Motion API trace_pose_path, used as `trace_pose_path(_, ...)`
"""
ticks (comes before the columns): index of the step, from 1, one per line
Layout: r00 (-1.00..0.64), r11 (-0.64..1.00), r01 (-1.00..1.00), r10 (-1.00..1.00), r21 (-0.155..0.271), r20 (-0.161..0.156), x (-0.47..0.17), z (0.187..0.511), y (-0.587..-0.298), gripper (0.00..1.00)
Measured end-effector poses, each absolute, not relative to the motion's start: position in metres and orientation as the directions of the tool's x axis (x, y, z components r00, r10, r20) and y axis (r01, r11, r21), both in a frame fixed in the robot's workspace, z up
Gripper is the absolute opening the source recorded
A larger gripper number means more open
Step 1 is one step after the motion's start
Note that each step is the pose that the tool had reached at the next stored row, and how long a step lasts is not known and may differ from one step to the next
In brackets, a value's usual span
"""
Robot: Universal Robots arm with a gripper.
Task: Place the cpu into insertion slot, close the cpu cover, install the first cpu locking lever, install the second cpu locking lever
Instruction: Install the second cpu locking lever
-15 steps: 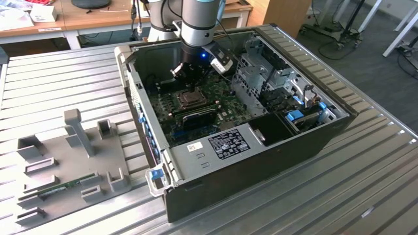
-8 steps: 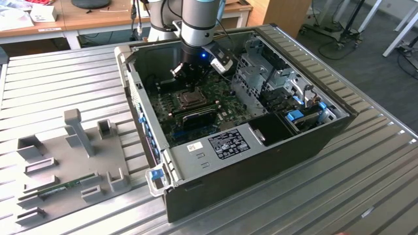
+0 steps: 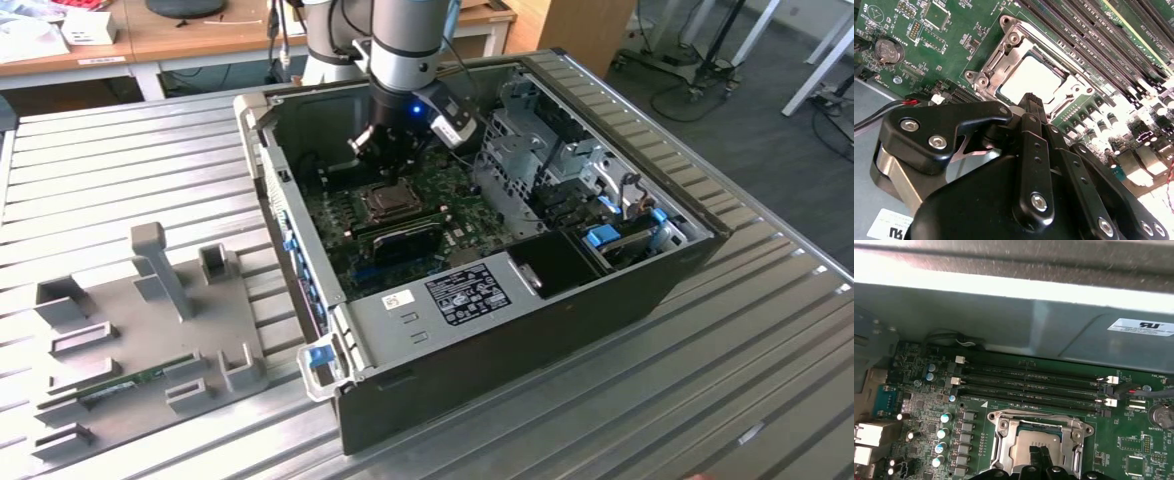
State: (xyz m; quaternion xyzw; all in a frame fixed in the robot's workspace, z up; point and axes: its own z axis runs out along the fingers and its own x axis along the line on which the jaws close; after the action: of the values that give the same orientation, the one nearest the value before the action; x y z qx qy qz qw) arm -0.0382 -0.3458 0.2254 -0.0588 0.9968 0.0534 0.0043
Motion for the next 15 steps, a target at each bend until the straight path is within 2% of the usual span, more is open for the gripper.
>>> trace_pose_path(15, -0.993, 0.987, -0.118, -0.117, 0.106, -0.015, -0.0382, 0.2324, -0.3458, 0.11)
